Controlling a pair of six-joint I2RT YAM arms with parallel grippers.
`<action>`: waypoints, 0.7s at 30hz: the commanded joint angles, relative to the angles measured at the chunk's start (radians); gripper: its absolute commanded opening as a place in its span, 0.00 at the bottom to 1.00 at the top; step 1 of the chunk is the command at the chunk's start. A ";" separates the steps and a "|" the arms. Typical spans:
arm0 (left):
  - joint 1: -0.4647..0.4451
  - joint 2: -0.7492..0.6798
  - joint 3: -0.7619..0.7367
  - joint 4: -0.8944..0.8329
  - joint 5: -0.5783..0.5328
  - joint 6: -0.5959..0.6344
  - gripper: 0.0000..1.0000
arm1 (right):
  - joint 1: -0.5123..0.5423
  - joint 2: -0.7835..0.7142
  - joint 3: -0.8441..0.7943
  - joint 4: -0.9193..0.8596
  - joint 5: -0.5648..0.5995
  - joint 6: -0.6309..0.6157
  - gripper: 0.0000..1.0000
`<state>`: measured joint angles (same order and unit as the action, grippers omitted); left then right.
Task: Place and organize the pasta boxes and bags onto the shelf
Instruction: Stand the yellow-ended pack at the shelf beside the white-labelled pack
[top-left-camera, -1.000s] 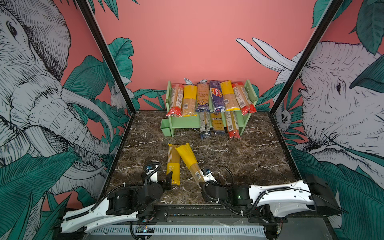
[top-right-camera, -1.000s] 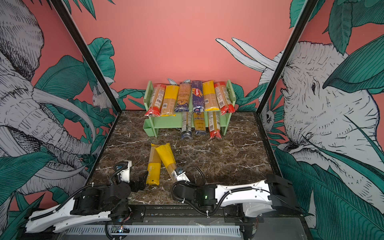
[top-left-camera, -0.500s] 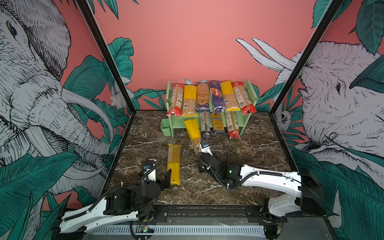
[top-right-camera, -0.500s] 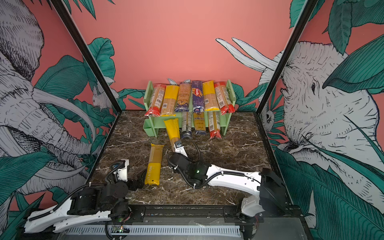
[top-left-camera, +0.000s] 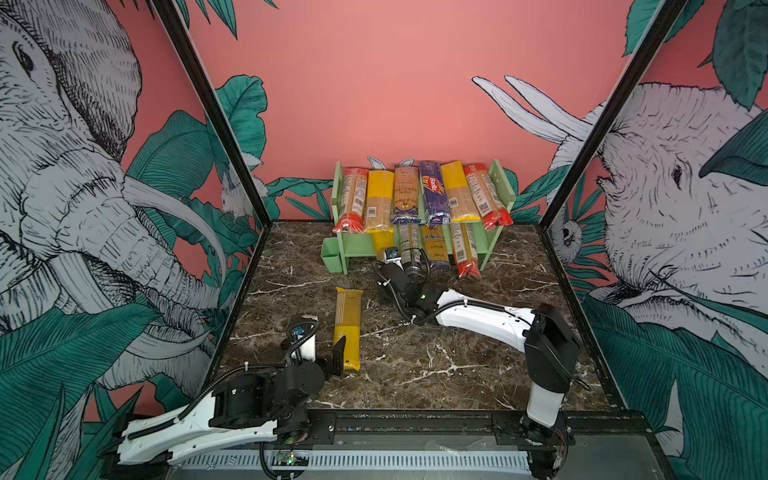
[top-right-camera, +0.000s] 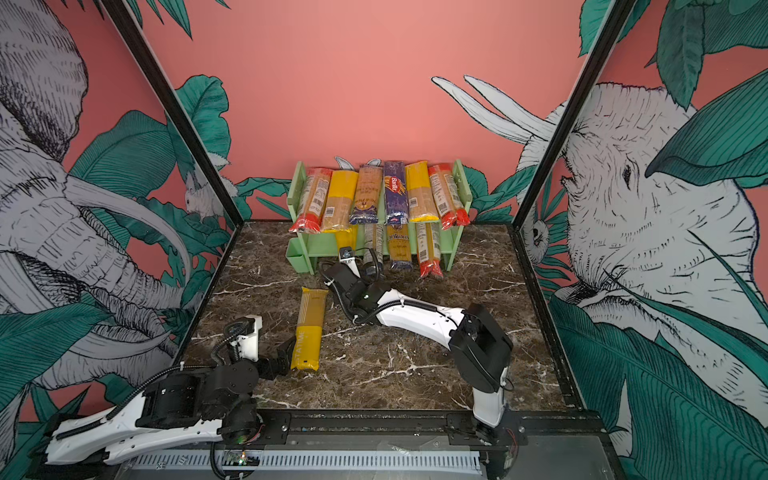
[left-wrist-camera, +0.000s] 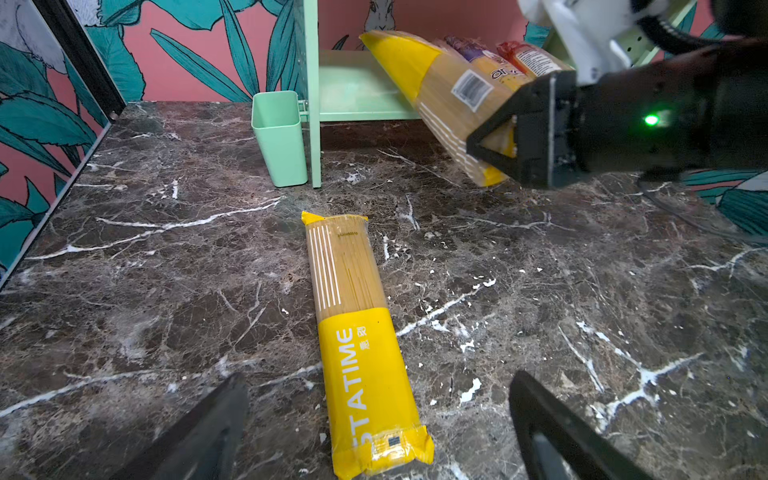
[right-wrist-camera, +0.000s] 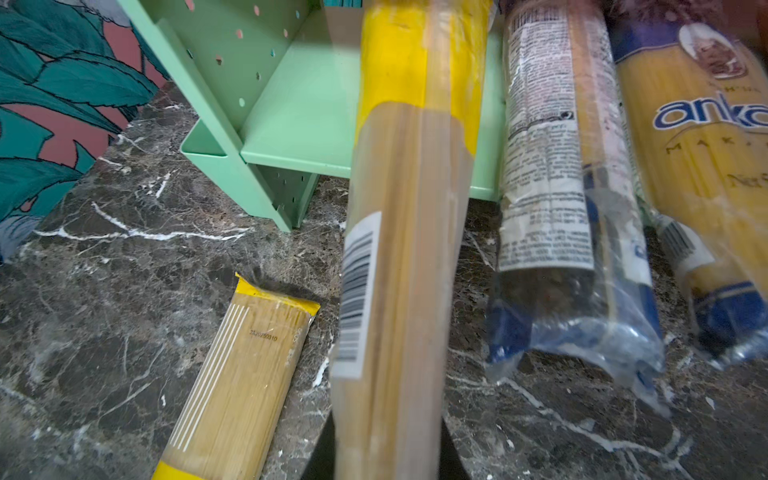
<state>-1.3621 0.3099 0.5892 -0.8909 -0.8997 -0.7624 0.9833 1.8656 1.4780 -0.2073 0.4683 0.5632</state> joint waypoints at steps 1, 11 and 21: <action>-0.005 0.011 0.027 0.007 -0.021 0.006 0.99 | -0.031 0.016 0.115 0.144 0.045 -0.026 0.00; -0.004 0.005 0.043 -0.023 -0.045 0.008 0.99 | -0.115 0.146 0.241 0.130 0.003 -0.011 0.00; -0.003 0.009 0.049 -0.023 -0.051 0.006 0.99 | -0.141 0.182 0.272 0.115 -0.045 0.008 0.17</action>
<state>-1.3621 0.3157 0.6205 -0.8921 -0.9253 -0.7467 0.8562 2.0636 1.7142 -0.2108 0.4015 0.5602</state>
